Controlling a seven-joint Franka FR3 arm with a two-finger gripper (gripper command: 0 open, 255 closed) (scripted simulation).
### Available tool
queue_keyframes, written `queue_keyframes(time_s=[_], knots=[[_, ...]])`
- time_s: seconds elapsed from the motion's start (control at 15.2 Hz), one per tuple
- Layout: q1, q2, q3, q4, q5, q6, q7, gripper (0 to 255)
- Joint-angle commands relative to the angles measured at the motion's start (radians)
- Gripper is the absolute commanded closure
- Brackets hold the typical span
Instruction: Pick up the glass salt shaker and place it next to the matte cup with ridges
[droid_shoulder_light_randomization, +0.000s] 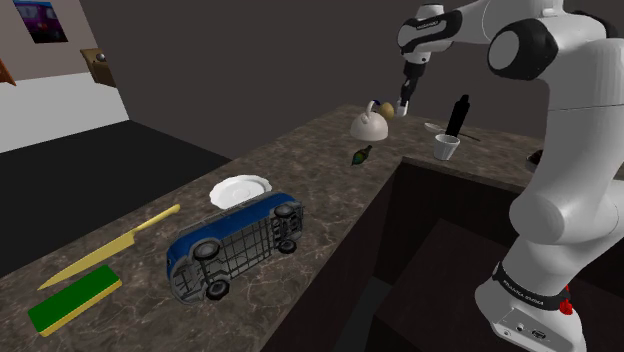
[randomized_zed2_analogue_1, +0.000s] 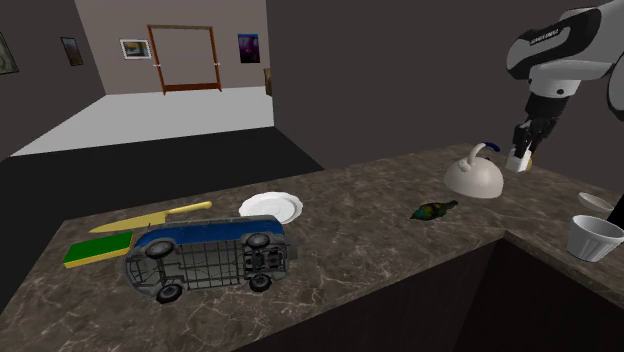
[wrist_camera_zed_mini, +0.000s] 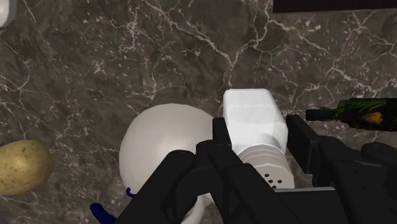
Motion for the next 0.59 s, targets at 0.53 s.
queue_keyframes(time_s=[0.53], knots=[[-0.087, 0.186, -0.015, 0.211, 0.038, -0.026, -0.099, 255]])
